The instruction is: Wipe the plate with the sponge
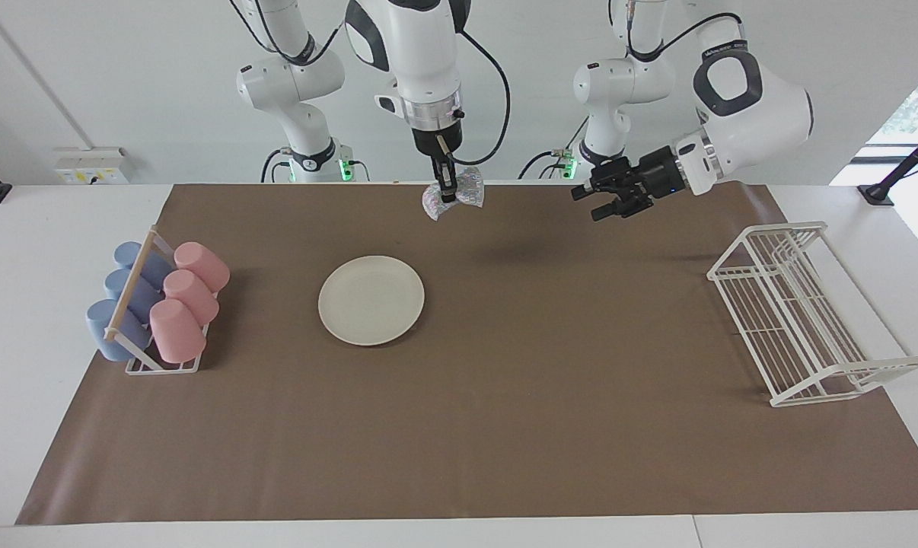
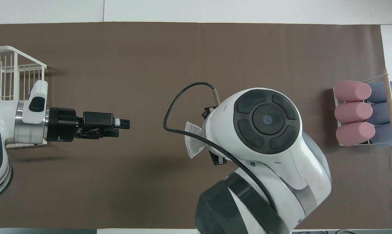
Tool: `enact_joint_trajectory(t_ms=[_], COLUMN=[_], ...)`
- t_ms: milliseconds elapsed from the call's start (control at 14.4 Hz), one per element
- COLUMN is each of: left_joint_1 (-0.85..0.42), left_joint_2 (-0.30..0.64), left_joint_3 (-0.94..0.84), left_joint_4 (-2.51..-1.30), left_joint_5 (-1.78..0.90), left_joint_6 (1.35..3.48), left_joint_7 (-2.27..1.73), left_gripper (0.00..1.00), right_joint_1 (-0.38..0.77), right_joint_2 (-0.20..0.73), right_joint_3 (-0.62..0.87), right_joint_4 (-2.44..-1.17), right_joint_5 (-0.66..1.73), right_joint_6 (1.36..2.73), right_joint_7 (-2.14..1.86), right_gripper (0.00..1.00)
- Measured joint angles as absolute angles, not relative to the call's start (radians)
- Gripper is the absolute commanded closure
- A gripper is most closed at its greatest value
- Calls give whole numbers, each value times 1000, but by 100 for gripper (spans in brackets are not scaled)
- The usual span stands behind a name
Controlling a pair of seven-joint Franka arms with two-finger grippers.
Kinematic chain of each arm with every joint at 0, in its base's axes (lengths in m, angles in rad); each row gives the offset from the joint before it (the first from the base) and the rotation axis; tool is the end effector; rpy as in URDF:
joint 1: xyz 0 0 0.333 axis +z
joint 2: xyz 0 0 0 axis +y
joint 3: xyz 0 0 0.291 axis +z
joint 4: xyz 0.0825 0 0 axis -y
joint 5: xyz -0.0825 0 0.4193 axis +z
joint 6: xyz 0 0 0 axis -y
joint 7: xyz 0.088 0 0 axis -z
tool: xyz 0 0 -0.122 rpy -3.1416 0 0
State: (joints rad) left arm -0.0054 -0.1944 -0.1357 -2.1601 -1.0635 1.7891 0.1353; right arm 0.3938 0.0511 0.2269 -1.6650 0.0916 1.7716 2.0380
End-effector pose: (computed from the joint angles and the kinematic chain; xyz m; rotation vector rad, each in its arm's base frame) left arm 0.5111 -0.1629 0.4580 2.1491 0.0856 -0.1849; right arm 0.4991 0.3654 0.5247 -2.3065 2.0100 0.1305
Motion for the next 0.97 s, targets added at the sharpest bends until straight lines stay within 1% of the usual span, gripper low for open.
enact_joint_trajectory(t_ms=[416, 555, 832, 901, 971], left_joint_1=[-139, -175, -270, -289, -300], left_joint_2=[-191, -179, -157, -155, -155], left_joint_3=[-138, -138, -139, -139, -139], left_joint_4=[-2226, -2232, -2232, -2232, -2232], left_joint_5=[-1359, -1418, -1470, -1477, -1479], left_joint_6=[1864, 1872, 1956, 1974, 1979], left_joint_7=[187, 203, 213, 213, 213], left_gripper=[0, 0, 0, 2, 15], right_joint_1=[394, 394, 394, 394, 394], right_joint_2=[52, 52, 52, 52, 52], right_joint_3=[227, 227, 227, 227, 227], right_joint_4=[-1666, -1666, -1666, -1666, -1666], right_joint_5=[92, 92, 92, 92, 92], right_joint_6=[1772, 1772, 1772, 1772, 1772], right_joint_7=[2038, 2038, 2038, 2038, 2038], right_gripper=[100, 100, 100, 100, 100])
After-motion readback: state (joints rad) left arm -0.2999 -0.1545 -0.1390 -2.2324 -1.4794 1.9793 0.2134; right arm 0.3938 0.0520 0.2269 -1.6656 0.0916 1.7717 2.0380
